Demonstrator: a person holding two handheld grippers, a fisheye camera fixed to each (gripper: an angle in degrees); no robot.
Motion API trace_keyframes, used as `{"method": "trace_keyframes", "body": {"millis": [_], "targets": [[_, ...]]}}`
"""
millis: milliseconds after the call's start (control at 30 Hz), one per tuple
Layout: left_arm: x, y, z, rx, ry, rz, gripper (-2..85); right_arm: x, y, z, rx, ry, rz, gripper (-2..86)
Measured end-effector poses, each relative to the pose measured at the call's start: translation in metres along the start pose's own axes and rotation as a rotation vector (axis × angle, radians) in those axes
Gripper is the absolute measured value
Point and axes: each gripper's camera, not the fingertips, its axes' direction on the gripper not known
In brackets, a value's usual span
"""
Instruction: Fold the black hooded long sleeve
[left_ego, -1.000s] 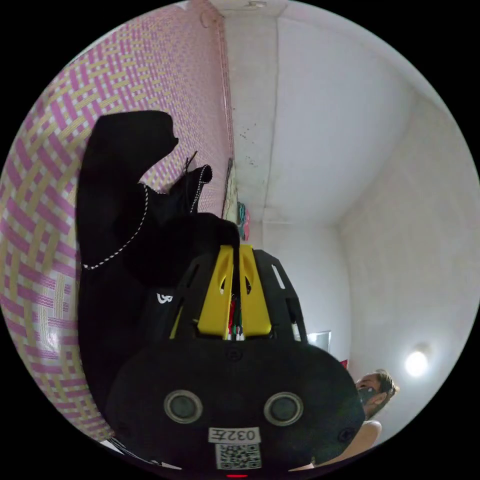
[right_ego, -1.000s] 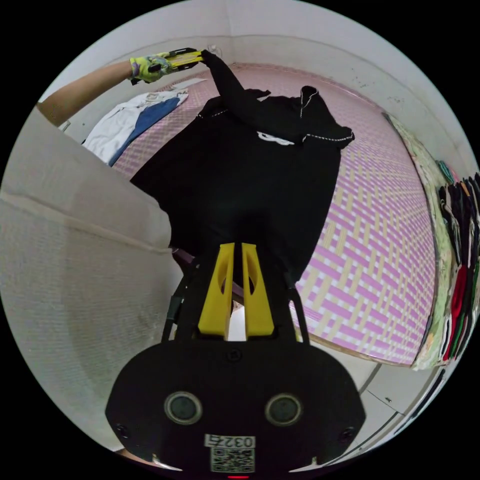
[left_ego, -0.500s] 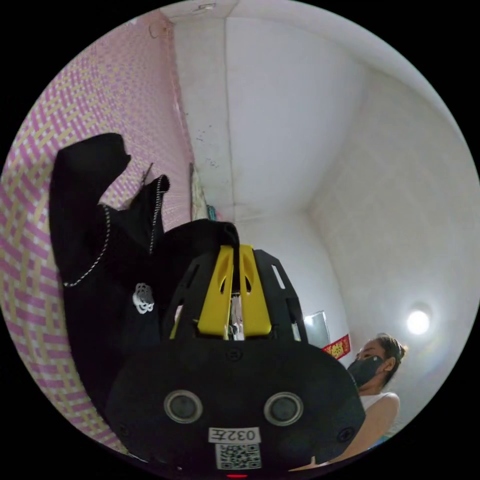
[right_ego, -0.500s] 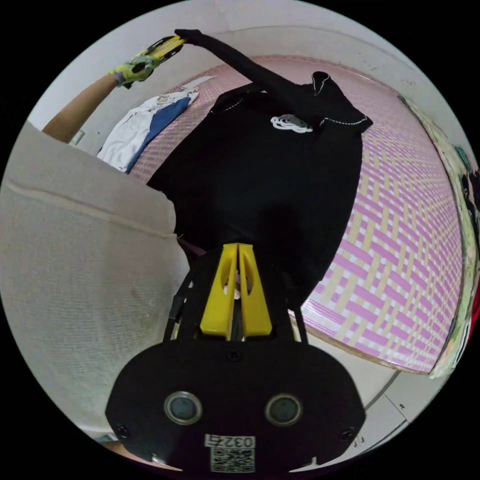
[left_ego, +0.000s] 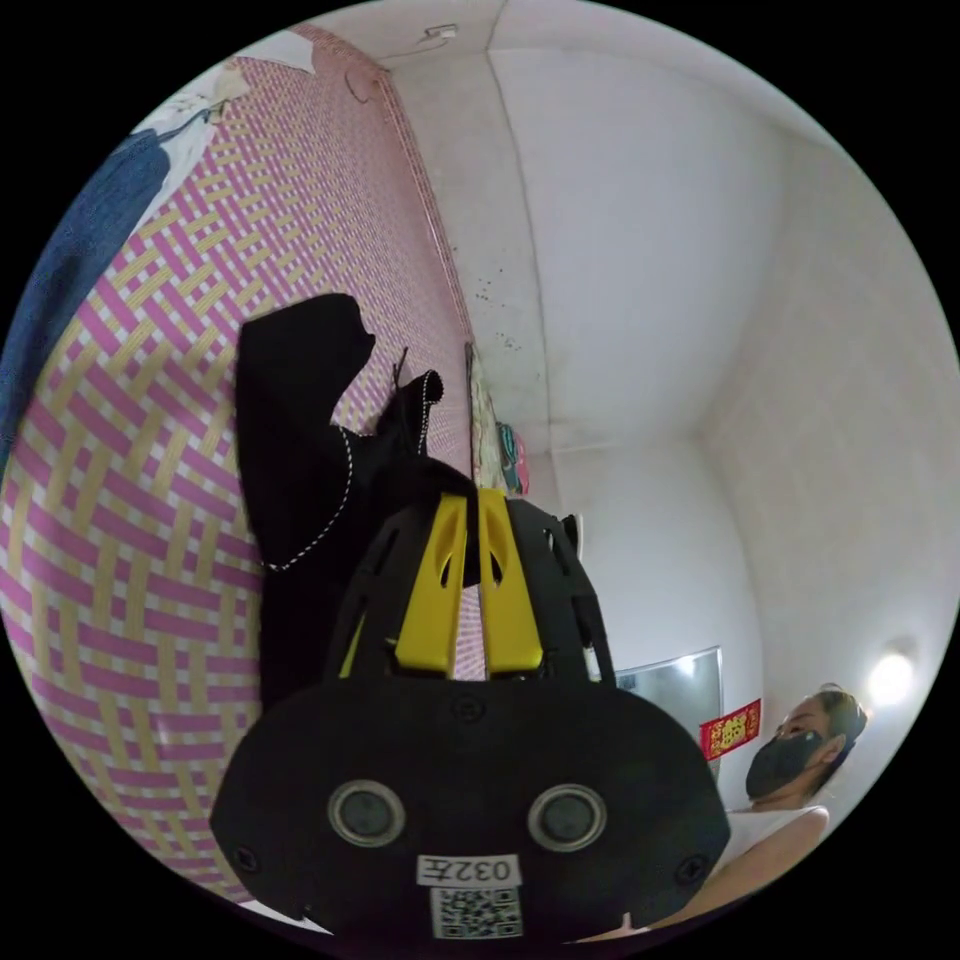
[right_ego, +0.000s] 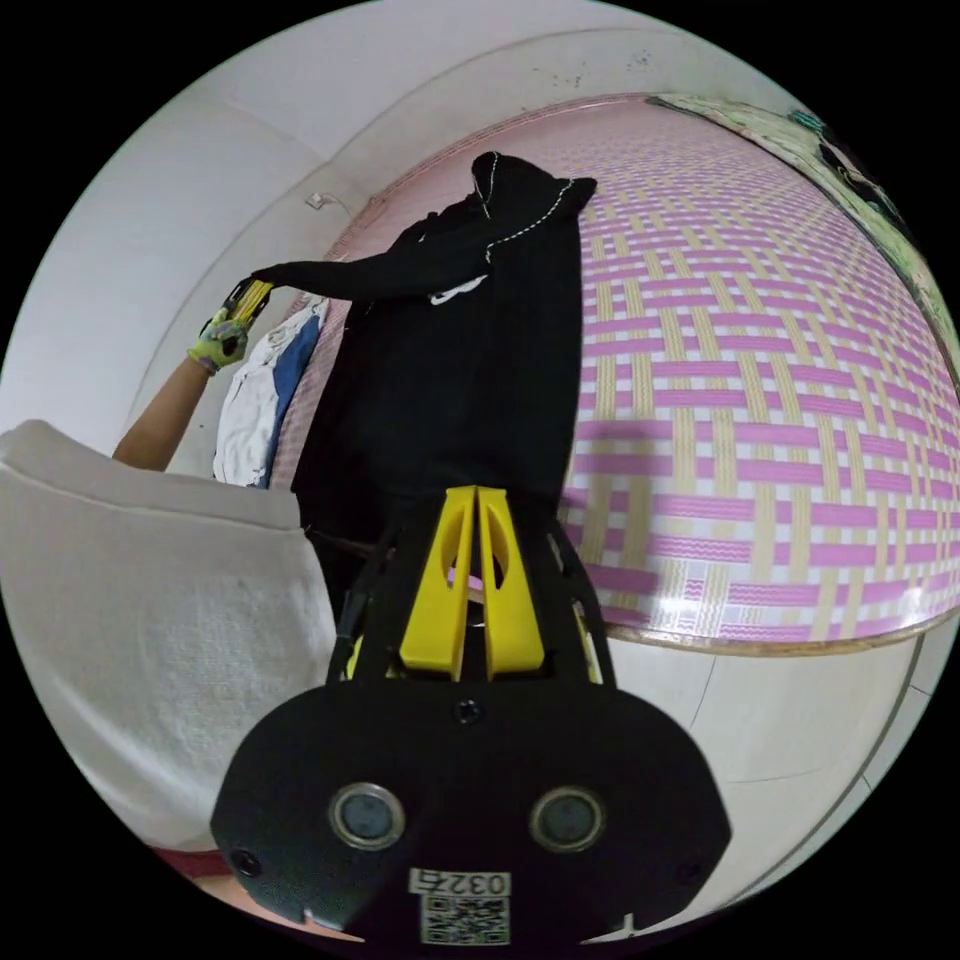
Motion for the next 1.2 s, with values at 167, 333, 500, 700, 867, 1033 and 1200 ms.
{"method": "trace_keyframes", "body": {"millis": [167, 333, 500, 700, 867, 1033, 1200], "targets": [[-0.002, -0.008, -0.012, 0.070, 0.095, -0.002, -1.5, 0.017, -0.020, 0.038, -0.083, 0.041, 0.020, -1.0], [0.008, 0.002, -0.015, 0.034, 0.109, 0.102, -1.5, 0.035, -0.032, 0.047, -0.080, 0.065, 0.046, -0.8], [-0.006, 0.032, 0.008, -0.110, -0.040, 0.031, -1.5, 0.066, -0.061, 0.041, -0.129, -0.034, 0.052, 1.0], [0.069, 0.107, 0.066, -0.237, -0.119, 0.215, -1.4, 0.172, -0.166, 0.001, 0.036, -0.134, 0.062, 5.0], [0.109, 0.218, 0.168, -0.392, -0.198, 0.221, -1.4, 0.288, -0.329, 0.045, -0.009, -0.361, 0.126, 7.3], [0.102, 0.277, 0.235, -0.447, -0.234, 0.123, -1.4, 0.345, -0.448, 0.097, -0.059, -0.486, 0.182, 8.0], [0.098, 0.297, 0.247, -0.459, -0.331, 0.061, -1.4, 0.362, -0.525, 0.140, -0.140, -0.509, 0.132, 4.3]]}}
